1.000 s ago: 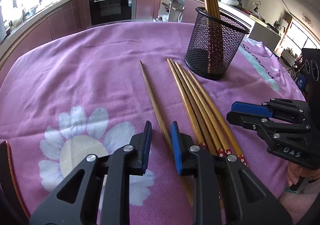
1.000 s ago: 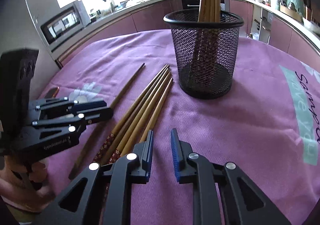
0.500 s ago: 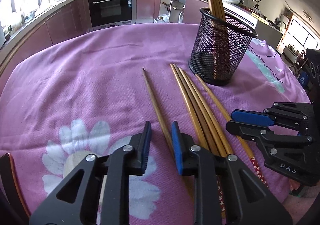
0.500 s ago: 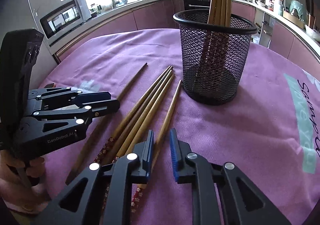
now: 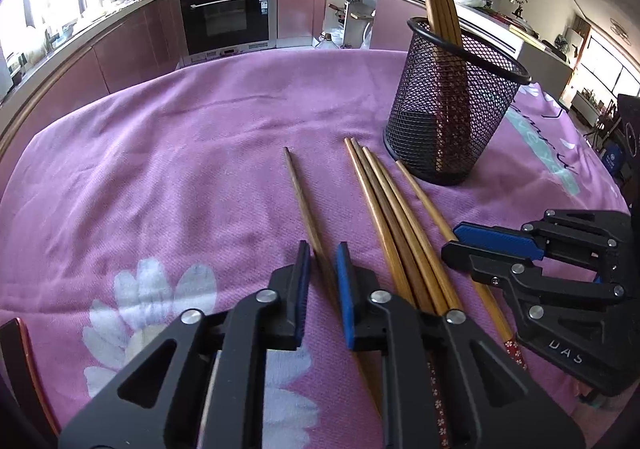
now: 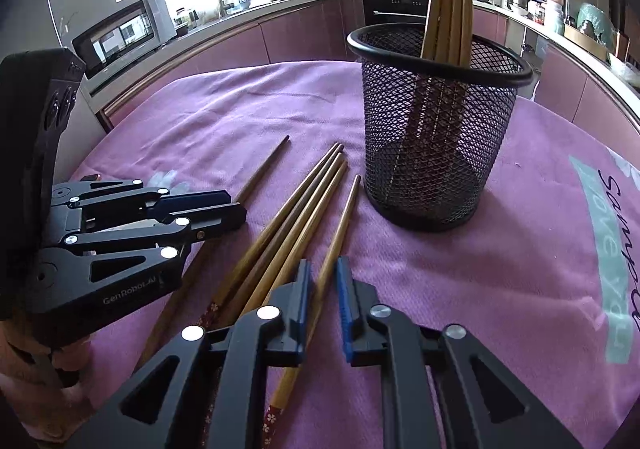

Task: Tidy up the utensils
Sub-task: 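Lower and close the left gripper on a chopstick while the right gripper grasps another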

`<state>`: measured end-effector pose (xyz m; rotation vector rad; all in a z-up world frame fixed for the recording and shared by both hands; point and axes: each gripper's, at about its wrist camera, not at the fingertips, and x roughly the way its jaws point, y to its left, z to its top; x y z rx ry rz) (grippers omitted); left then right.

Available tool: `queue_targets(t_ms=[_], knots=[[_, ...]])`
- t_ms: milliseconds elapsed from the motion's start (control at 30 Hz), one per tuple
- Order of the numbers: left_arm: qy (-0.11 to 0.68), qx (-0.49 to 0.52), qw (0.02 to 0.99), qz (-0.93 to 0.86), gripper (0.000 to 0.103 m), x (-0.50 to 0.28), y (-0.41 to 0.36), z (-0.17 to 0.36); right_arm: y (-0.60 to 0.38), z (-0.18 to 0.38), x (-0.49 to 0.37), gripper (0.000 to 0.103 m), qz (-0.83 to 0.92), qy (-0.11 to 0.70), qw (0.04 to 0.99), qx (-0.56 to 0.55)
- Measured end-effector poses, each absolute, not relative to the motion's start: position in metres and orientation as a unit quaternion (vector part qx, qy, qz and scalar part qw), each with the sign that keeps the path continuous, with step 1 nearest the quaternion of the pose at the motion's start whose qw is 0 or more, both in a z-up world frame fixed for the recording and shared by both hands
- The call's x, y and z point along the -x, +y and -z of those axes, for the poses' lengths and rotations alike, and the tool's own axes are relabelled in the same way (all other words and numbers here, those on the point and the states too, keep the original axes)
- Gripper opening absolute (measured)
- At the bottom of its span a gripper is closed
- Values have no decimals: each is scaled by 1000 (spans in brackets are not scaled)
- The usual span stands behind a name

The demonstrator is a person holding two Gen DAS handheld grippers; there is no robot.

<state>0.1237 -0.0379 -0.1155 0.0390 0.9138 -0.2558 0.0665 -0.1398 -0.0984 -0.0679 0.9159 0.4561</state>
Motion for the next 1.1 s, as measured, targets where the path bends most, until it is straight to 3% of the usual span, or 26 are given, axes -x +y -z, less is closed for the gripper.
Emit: queue_targets(t_ms=[267,1100], knots=[[440,-3,890,119,8,-120,-35,115,-150,96,-66,6,-224,436,871,10],[399,34,901,169,8,-92,-27,66,-175,49,-45,5,-275,369,887,-40]])
